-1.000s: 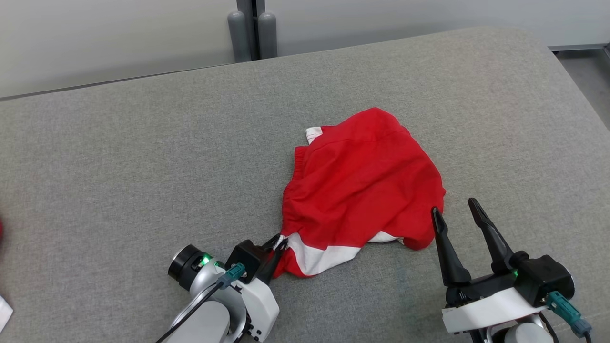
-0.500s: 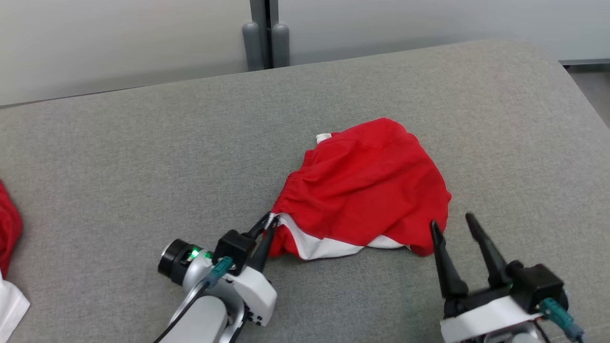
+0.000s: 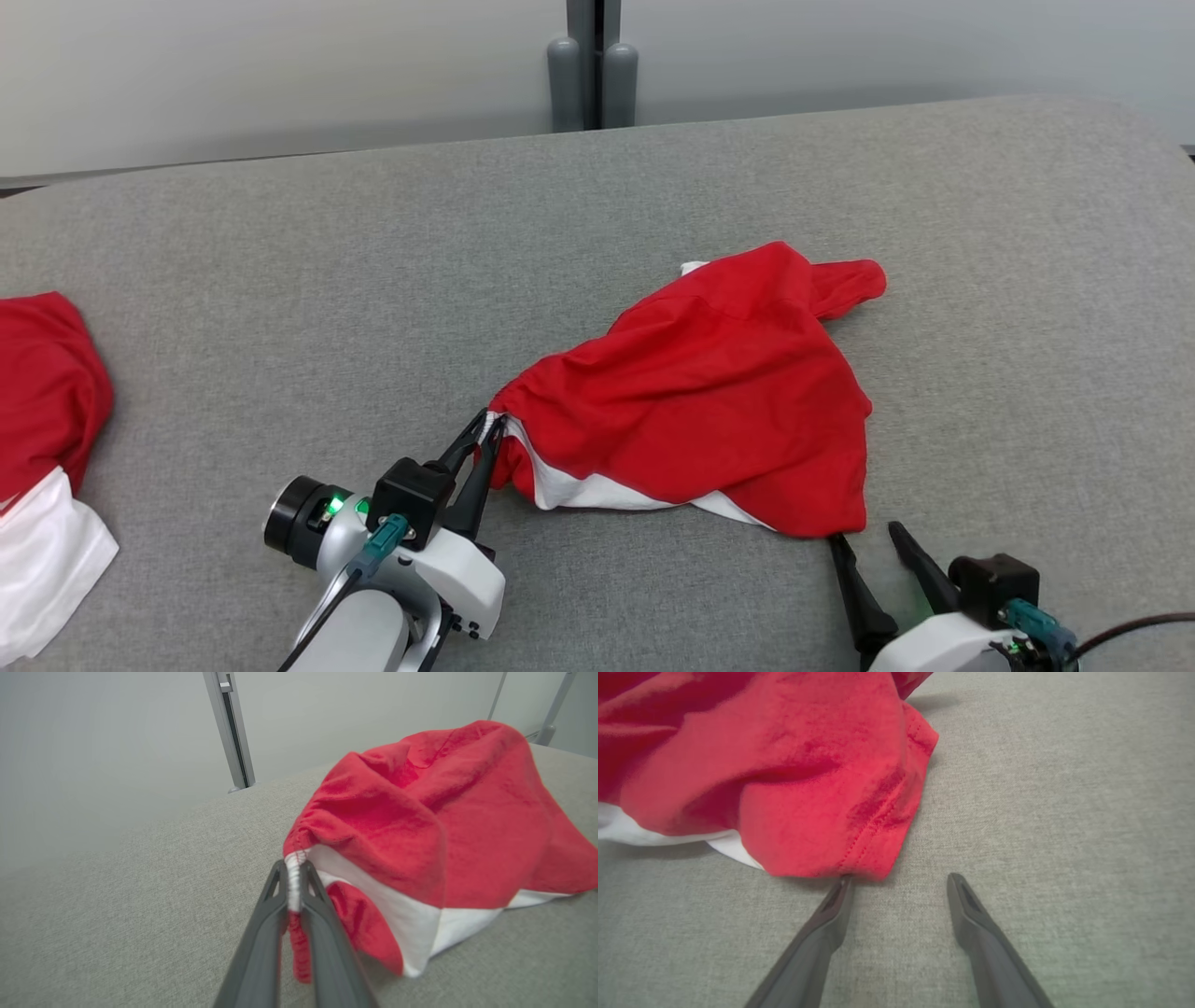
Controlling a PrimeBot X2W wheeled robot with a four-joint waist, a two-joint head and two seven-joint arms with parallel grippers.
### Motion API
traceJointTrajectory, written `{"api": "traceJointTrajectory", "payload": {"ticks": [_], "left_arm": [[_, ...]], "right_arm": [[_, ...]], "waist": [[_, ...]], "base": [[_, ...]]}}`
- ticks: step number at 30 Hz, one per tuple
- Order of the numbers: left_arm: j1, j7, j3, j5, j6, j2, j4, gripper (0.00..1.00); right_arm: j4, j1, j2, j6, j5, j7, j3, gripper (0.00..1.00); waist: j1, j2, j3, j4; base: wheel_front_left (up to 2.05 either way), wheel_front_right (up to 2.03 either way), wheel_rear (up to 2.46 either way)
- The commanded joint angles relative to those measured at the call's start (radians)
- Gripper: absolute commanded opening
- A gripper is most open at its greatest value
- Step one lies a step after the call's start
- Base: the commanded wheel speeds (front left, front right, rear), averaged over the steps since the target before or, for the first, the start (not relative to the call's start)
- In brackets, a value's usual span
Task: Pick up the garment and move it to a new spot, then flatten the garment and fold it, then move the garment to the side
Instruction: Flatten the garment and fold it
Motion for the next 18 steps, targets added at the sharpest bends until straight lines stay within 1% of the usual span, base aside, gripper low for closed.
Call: {"api": "traceJointTrajectory", "payload": {"ticks": [1,4,5,6,7,9,11,15,17,18], "left_arm": [[0.006,0.000,0.004,0.004,0.000,0.005,-0.006,0.00],[0.007,0.000,0.004,0.005,0.000,0.006,-0.008,0.00],[0.007,0.000,0.005,0.005,0.000,0.006,-0.009,0.00],[0.008,0.000,0.005,0.005,0.000,0.006,-0.010,0.00],[0.008,0.000,0.006,0.004,0.000,0.006,-0.010,0.00],[0.007,0.000,0.009,0.003,-0.001,0.007,-0.011,0.00],[0.006,0.000,0.015,0.002,0.002,0.009,-0.019,0.00],[0.021,0.000,0.040,-0.010,0.031,0.018,-0.031,0.00],[0.034,0.004,0.053,-0.031,0.026,0.018,-0.046,0.00],[0.041,0.010,0.055,-0.046,0.014,0.017,-0.060,0.00]], "right_arm": [[0.018,-0.017,-0.003,0.000,0.011,0.002,0.014,1.00],[0.045,-0.040,0.000,0.000,0.034,0.003,0.065,1.00],[0.053,-0.047,0.001,0.000,0.047,0.005,0.085,0.61],[0.057,-0.058,-0.001,0.000,0.059,0.005,0.104,0.18],[0.055,-0.066,-0.004,0.000,0.077,0.004,0.120,0.00],[0.023,-0.086,-0.014,0.000,0.111,0.002,0.141,0.00],[-0.034,-0.105,-0.055,-0.001,0.114,0.001,0.145,0.00],[-0.174,-0.091,-0.117,-0.001,0.111,0.001,0.091,0.00],[-0.247,-0.070,-0.168,-0.001,0.098,0.001,0.056,0.00],[-0.277,-0.056,-0.192,-0.001,0.098,0.001,0.043,0.00]], "waist": [[0.0000,0.0000,0.005,0.006],[0.0000,0.0000,0.011,0.009],[0.0000,0.0000,0.013,0.009],[0.0000,0.0000,0.014,0.009],[0.0000,0.0000,0.016,0.009],[0.0000,0.0000,0.017,0.006],[0.0000,0.0000,0.015,0.001],[0.0000,0.0000,0.003,-0.015],[0.0000,0.0000,-0.005,-0.021],[0.0000,0.0000,-0.008,-0.025]], "base": [[0.00,0.00,0.00],[0.00,0.00,0.00],[0.00,0.00,0.00],[0.00,0.00,0.00],[0.00,0.00,0.00],[0.00,0.00,0.00],[0.00,0.00,0.00],[0.00,0.00,0.00],[0.00,0.00,0.00],[0.00,0.00,0.00]]}}
